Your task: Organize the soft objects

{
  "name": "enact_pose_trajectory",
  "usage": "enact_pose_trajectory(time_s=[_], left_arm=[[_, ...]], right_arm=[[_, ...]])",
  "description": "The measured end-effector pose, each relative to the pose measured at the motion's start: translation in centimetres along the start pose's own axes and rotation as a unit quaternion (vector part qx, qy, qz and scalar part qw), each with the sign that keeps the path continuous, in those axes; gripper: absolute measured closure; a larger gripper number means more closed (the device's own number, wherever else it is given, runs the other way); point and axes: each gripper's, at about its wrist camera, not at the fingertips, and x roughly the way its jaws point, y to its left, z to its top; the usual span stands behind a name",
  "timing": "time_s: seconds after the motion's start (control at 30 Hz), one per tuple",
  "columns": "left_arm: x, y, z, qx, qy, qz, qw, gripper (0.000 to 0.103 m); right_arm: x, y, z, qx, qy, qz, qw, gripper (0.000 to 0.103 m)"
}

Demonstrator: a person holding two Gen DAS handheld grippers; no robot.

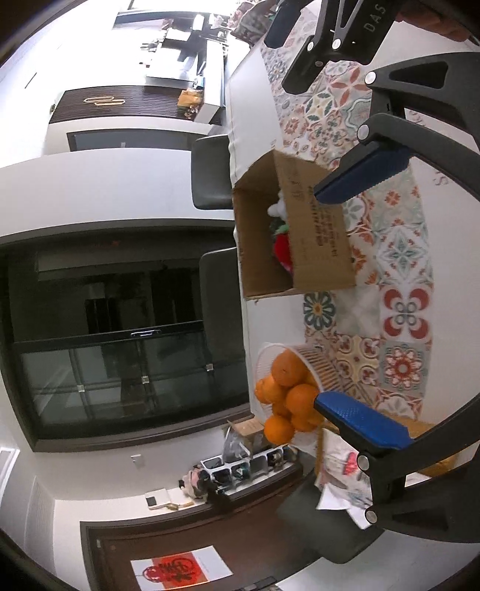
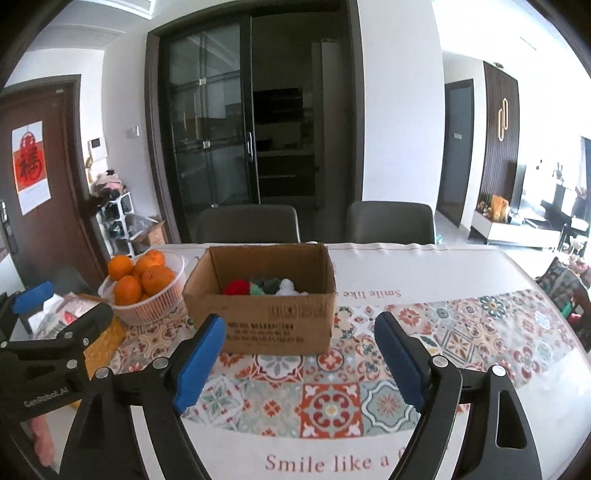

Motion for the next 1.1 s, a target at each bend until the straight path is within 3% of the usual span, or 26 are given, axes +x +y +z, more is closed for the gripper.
enact_pose_trajectory(time_s=[0.43, 0.7, 1.1], left_arm=[[-4.4, -0.4, -5.0, -0.014, -0.009, -0.011, 0.9998, 0.000], [-6.1, -0.7, -7.3, -0.003, -0.017, -0.010, 0.9998, 0.000], [-6.9, -0.5, -8.4, -0.002, -0.023, -0.014, 0.9996, 0.000]], right_arm=[[-3.9, -0.2, -5.3, 0.015, -0.007, 0.006, 1.000, 0.014], [-6.2, 0.2, -7.7, 0.007, -0.018, -0.023, 1.000, 0.012], [-6.9, 0.1, -8.8, 0.013, -0.010, -0.011, 1.000, 0.012]])
